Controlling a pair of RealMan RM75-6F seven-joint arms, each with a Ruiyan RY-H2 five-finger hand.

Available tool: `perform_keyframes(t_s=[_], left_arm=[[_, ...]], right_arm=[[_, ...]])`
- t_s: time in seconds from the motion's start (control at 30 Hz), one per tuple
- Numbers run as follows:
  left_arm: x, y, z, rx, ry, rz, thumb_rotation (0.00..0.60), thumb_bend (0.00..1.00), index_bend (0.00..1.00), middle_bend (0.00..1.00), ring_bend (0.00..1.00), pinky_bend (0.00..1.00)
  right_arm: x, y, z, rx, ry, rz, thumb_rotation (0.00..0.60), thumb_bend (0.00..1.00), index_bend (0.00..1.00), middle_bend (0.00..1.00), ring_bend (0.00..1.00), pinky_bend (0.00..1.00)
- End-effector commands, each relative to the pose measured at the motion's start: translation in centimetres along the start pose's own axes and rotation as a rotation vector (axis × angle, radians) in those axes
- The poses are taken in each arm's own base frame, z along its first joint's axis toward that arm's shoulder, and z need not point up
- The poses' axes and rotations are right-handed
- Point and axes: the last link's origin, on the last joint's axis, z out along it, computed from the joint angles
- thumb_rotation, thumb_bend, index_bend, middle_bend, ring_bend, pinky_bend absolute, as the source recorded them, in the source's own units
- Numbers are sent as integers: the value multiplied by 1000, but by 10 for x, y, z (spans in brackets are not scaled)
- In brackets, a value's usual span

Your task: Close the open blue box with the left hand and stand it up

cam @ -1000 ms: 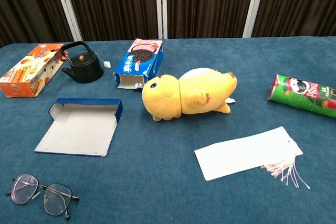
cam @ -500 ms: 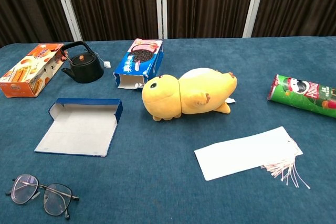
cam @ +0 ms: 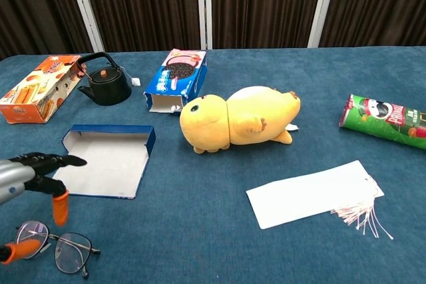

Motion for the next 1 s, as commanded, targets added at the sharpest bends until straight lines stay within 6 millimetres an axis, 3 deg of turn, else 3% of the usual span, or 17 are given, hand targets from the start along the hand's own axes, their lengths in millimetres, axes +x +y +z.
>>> perform_keyframes(t_s=[0.03, 0.43, 1.0], left_arm=[[-6, 1, 3, 1, -12, 9, 600, 358, 466, 0, 0, 0], [-12, -1, 8, 20, -16, 13, 600, 431, 484, 0, 0, 0], [-17, 6, 16, 15, -35, 10, 600, 439, 506, 0, 0, 0]], right_arm=[[0, 0, 0, 1, -3, 3, 600, 0, 0, 0, 0, 0], [0, 0, 0, 3, -2, 6, 600, 0, 0, 0, 0, 0], [1, 0, 1, 5, -3, 17, 600, 0, 0, 0, 0, 0]])
